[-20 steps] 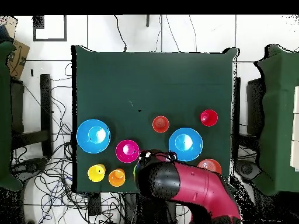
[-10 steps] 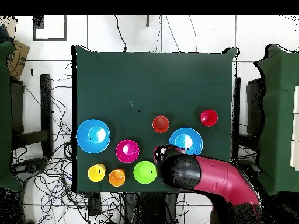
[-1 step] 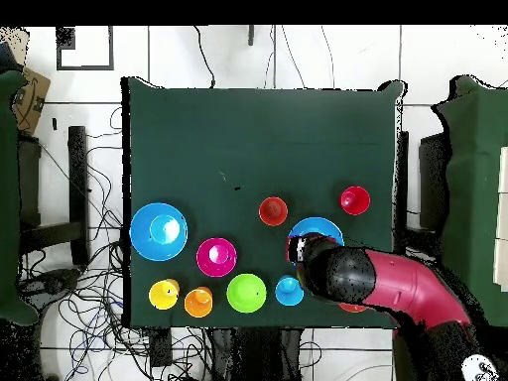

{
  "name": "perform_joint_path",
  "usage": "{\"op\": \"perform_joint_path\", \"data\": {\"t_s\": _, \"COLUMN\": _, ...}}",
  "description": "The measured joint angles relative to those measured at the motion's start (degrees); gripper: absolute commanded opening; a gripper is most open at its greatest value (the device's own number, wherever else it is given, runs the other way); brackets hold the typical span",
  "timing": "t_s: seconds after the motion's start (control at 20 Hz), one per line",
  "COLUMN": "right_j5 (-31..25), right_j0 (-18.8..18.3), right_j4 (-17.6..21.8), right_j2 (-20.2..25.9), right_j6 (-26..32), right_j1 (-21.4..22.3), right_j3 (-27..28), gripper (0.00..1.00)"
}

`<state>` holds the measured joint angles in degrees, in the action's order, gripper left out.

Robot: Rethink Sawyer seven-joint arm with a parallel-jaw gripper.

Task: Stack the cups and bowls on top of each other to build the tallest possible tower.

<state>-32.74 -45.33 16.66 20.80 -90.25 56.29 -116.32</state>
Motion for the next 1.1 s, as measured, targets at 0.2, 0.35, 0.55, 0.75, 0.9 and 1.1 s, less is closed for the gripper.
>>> {"op": "perform_joint_path", "data": {"t_s": 0.2, "right_j5": -0.38, "right_j0": -2.48, "right_j4": 1.98, "right_j2": 2.26, "right_j6": 0.0, "right_j1": -2.46, "right_j3": 1.63, "gripper": 1.0}}
{"op": "perform_joint_path", "data": {"t_s": 0.35, "right_j5": -0.46, "right_j0": -4.12, "right_j4": 4.59, "right_j2": 4.12, "right_j6": 0.01, "right_j1": -4.87, "right_j3": 3.1, "gripper": 1.0}}
{"op": "perform_joint_path", "data": {"t_s": 0.55, "right_j5": -0.72, "right_j0": -4.79, "right_j4": 6.74, "right_j2": 5.55, "right_j6": 0.01, "right_j1": -6.63, "right_j3": 4.27, "gripper": 1.0}}
{"op": "perform_joint_path", "data": {"t_s": 0.75, "right_j5": -2.74, "right_j0": -4.85, "right_j4": 9.22, "right_j2": 7.46, "right_j6": 0.01, "right_j1": -8.66, "right_j3": 5.87, "gripper": 1.0}}
{"op": "perform_joint_path", "data": {"t_s": 0.9, "right_j5": -4.89, "right_j0": -4.86, "right_j4": 9.88, "right_j2": 8.81, "right_j6": 0.01, "right_j1": -9.44, "right_j3": 6.58, "gripper": 1.0}}
{"op": "perform_joint_path", "data": {"t_s": 1.1, "right_j5": -6.91, "right_j0": -4.86, "right_j4": 9.97, "right_j2": 10.08, "right_j6": 0.01, "right_j1": -9.87, "right_j3": 6.95, "gripper": 1.0}}
